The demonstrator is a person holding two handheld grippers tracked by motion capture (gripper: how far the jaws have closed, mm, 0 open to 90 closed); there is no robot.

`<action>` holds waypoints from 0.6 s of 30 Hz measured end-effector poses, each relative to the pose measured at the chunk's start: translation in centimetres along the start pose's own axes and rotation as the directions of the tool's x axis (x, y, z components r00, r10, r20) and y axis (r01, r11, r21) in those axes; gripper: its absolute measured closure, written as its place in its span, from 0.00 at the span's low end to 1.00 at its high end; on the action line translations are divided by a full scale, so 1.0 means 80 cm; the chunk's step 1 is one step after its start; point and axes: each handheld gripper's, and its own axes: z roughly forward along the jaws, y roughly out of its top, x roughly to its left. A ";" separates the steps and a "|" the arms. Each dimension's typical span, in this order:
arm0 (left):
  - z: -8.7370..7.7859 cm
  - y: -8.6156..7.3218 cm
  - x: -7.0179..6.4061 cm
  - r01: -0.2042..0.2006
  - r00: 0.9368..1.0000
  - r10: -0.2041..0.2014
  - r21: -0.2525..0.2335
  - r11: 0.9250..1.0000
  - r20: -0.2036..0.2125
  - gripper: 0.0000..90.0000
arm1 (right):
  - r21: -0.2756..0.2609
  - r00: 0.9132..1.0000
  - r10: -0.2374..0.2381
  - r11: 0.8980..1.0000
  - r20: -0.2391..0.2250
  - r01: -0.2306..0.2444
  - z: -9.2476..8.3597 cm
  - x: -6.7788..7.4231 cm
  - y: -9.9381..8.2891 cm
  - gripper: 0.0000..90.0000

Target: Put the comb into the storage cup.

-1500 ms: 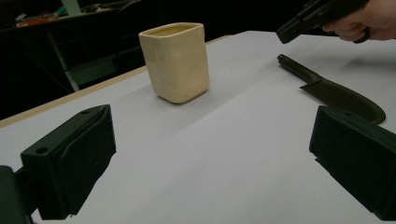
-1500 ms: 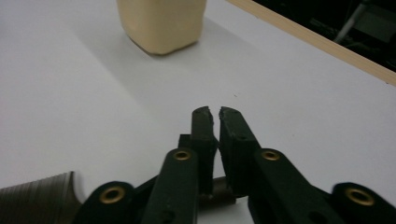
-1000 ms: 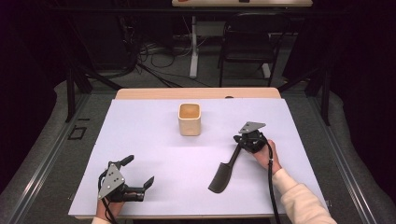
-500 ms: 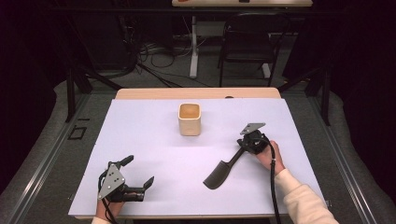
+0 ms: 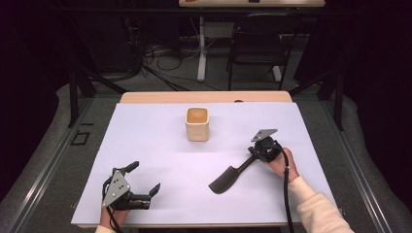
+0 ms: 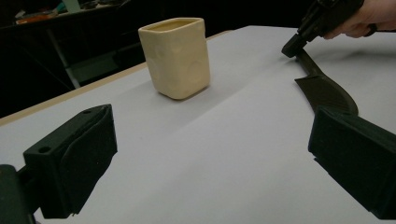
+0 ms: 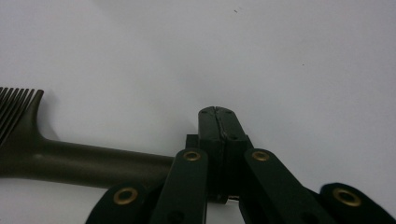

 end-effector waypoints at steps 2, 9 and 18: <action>0.000 0.000 0.001 0.007 1.000 -0.007 -0.005 1.000 -0.004 0.01 | 0.003 1.000 -0.003 1.000 0.000 0.003 -0.001 0.000 0.000 1.00; 0.000 0.001 0.001 -0.002 1.000 0.002 -0.001 1.000 -0.006 0.01 | 0.005 1.000 0.008 1.000 0.007 -0.008 -0.005 0.001 -0.001 1.00; 0.001 0.000 0.000 0.000 1.000 0.000 0.006 1.000 -0.006 0.01 | 0.042 1.000 0.009 0.999 -0.001 -0.009 -0.008 0.002 -0.004 1.00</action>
